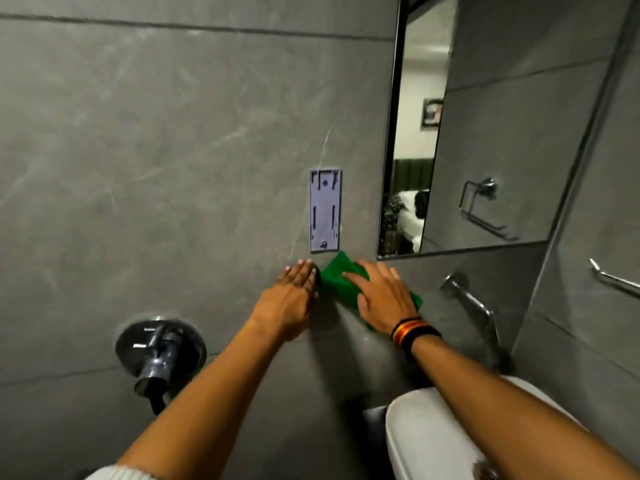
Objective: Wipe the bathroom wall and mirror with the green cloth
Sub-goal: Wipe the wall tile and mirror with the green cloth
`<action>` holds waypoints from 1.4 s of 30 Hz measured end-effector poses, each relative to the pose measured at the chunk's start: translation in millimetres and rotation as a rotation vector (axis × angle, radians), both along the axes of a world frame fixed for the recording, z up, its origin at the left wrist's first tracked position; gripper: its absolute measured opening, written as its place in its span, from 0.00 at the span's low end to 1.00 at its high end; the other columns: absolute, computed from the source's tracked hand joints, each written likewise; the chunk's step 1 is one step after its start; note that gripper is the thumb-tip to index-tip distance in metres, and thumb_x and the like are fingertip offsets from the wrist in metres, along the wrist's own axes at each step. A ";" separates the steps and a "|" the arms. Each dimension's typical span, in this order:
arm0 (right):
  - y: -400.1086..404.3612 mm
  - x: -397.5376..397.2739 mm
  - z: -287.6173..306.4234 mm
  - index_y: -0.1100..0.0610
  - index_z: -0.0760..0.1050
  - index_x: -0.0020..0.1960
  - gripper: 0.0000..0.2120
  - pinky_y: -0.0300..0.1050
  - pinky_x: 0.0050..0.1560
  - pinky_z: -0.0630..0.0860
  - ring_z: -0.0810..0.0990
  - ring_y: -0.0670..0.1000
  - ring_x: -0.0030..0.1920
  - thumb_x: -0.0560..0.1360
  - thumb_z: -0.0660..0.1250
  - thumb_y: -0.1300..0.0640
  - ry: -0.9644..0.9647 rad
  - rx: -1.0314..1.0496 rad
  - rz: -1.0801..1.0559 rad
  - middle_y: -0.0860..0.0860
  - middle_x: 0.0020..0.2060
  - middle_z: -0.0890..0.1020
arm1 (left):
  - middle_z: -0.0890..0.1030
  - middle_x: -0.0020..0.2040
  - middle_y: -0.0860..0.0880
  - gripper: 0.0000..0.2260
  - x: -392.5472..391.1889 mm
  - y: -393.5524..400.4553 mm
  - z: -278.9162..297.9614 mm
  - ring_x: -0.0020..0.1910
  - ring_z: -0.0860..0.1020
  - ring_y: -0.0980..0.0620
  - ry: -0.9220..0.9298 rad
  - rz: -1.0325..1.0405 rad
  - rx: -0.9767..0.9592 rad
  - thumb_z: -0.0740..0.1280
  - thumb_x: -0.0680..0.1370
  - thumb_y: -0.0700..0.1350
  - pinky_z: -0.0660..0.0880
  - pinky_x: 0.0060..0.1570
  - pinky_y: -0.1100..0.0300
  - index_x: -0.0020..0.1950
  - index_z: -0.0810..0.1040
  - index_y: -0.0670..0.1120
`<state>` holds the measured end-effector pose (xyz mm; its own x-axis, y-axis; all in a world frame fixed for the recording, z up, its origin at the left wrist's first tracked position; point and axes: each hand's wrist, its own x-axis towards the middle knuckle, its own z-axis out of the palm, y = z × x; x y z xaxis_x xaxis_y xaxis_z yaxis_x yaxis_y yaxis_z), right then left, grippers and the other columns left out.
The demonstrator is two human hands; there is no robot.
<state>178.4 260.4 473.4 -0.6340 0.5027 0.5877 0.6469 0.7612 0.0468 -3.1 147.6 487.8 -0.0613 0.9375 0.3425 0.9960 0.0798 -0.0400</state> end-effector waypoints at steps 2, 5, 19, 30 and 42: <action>11.3 13.5 47.3 0.49 0.75 0.65 0.26 0.54 0.53 0.74 0.75 0.60 0.53 0.67 0.64 0.59 0.049 0.136 -0.016 0.55 0.66 0.75 | 0.49 0.81 0.42 0.26 3.8 8.9 40.2 0.80 0.48 0.46 0.079 -0.026 0.047 0.49 0.83 0.49 0.44 0.78 0.53 0.79 0.50 0.41; 25.1 31.6 98.1 0.51 0.73 0.67 0.28 0.53 0.52 0.73 0.74 0.60 0.55 0.66 0.63 0.59 0.175 0.279 -0.060 0.55 0.71 0.71 | 0.49 0.81 0.43 0.26 8.1 16.8 87.4 0.80 0.47 0.46 0.159 -0.054 0.119 0.48 0.83 0.50 0.43 0.78 0.53 0.79 0.49 0.41; 86.6 -11.0 -48.7 0.51 0.46 0.79 0.33 0.64 0.71 0.49 0.53 0.60 0.78 0.80 0.45 0.37 0.168 -0.037 -0.211 0.56 0.80 0.46 | 0.53 0.81 0.46 0.32 -45.3 59.7 135.2 0.79 0.51 0.45 0.385 -0.046 0.453 0.60 0.78 0.43 0.50 0.76 0.49 0.80 0.52 0.44; 137.9 -21.7 269.5 0.44 0.42 0.79 0.28 0.66 0.76 0.45 0.46 0.56 0.79 0.82 0.46 0.42 0.464 0.333 -0.079 0.53 0.80 0.47 | 0.54 0.81 0.45 0.36 -54.9 69.3 132.0 0.80 0.51 0.45 0.447 -0.034 0.476 0.65 0.73 0.42 0.50 0.76 0.47 0.79 0.54 0.44; 175.5 1.8 441.2 0.43 0.45 0.78 0.27 0.65 0.76 0.45 0.51 0.59 0.79 0.81 0.44 0.40 0.703 0.368 -0.101 0.57 0.79 0.56 | 0.59 0.80 0.44 0.28 -68.4 80.0 133.0 0.78 0.58 0.43 0.569 -0.105 0.591 0.59 0.77 0.45 0.58 0.73 0.46 0.77 0.60 0.42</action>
